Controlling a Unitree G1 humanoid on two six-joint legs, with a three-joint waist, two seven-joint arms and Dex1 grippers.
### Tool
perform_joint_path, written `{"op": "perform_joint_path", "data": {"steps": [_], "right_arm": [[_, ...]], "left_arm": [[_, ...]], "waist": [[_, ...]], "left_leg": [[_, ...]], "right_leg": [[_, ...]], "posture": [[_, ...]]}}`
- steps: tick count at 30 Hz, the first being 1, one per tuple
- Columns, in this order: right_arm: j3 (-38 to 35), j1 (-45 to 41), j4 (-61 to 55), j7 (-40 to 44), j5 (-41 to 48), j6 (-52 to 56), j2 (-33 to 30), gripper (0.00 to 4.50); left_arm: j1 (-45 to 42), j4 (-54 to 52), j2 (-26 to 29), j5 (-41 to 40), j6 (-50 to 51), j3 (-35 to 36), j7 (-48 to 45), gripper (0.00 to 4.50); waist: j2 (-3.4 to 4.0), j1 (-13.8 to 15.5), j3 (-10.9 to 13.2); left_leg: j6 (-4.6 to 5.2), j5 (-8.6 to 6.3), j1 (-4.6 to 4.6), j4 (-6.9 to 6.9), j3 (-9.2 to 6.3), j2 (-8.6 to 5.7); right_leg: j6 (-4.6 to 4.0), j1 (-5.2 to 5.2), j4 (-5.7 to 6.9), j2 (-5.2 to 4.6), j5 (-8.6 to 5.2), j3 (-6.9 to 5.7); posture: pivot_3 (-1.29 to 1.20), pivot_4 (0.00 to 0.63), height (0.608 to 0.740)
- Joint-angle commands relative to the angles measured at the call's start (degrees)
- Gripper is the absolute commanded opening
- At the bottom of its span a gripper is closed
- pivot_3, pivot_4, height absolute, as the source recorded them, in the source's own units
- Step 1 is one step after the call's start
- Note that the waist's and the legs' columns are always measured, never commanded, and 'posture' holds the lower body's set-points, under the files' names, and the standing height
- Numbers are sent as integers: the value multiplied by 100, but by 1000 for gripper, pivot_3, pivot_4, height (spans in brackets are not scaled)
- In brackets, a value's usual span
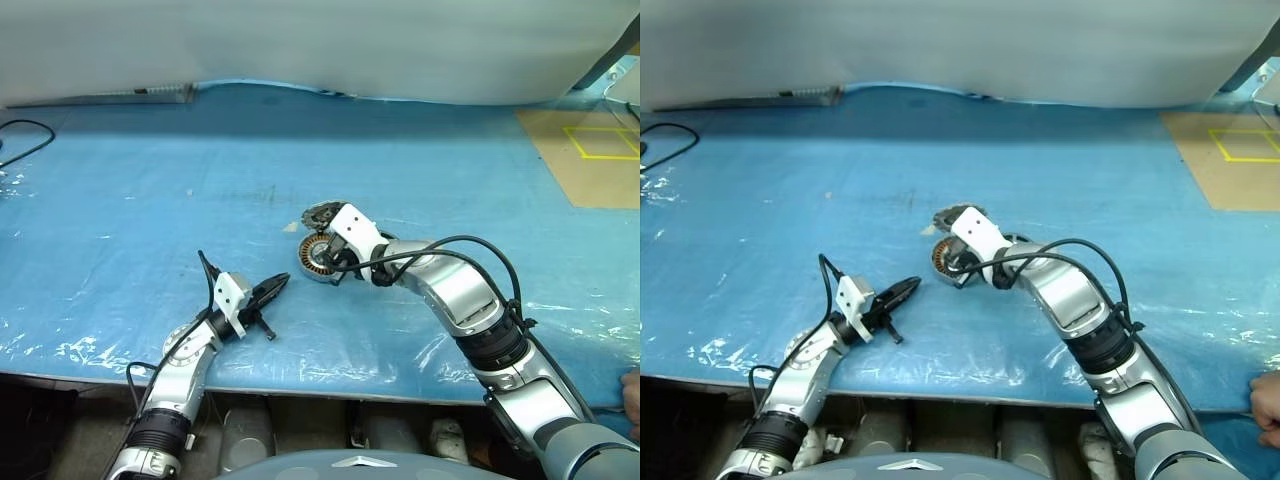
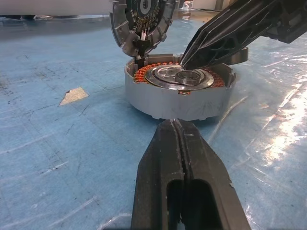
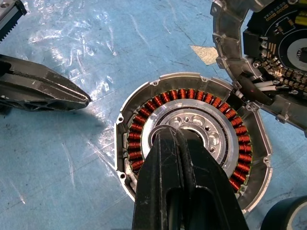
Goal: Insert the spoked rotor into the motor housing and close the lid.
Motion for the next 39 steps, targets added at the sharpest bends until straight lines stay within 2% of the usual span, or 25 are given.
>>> {"op": "perform_joint_path", "data": {"steps": [1,23,39], "right_arm": [[-137,-69,-287,19,95,-7,45,32],[288,-98,31,-52,-205,-28,-9,32],[298,-165,251,-178,-461,-202,-55,32]], "left_arm": [[-3,-102,-4,-66,-97,50,-2,0],[28,-486,53,-43,159,32,185,0],[11,-594,20,-17,260,-11,268,0]], "waist": [[0,0,0],[0,0,0],[0,1,0]], "left_leg": [[0,0,0,0,0,0],[0,0,0,3,0,0],[0,0,2,16,0,0]], "right_leg": [[0,0,0,0,0,0],[-1,0,3,0,0,1],[-11,0,16,-1,-7,4]], "posture": [[0,150,740],[0,150,740],[0,150,740]]}}
